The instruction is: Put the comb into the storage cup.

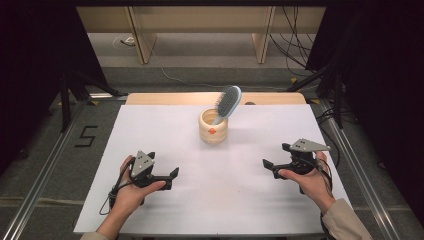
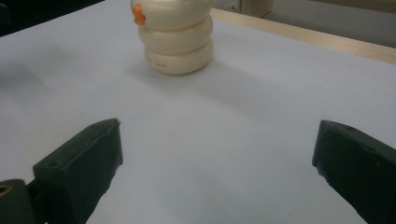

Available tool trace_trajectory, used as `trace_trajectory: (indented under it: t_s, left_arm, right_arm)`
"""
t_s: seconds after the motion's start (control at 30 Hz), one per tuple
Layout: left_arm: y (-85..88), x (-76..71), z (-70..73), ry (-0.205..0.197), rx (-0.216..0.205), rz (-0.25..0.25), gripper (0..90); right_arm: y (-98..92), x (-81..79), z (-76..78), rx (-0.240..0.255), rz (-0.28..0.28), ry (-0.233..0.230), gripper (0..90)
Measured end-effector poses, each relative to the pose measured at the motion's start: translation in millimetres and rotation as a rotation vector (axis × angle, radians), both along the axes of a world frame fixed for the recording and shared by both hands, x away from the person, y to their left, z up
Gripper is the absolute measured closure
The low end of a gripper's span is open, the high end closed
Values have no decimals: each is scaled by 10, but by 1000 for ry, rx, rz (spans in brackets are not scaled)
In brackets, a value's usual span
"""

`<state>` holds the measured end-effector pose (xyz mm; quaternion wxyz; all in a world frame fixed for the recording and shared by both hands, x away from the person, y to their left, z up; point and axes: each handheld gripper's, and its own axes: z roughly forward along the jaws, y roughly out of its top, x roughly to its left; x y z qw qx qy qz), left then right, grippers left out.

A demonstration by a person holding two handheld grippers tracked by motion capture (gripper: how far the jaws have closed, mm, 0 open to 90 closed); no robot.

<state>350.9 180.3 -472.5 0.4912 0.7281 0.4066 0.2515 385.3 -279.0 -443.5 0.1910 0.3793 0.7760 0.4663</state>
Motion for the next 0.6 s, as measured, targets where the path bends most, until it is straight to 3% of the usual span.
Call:
trace_trajectory:
  t_s: [0.6]
  left_arm:
    - [26,-18,-6,-1,3,-1,0]
  right_arm:
    - [-189,-228,-86,7,-9,-7,32]
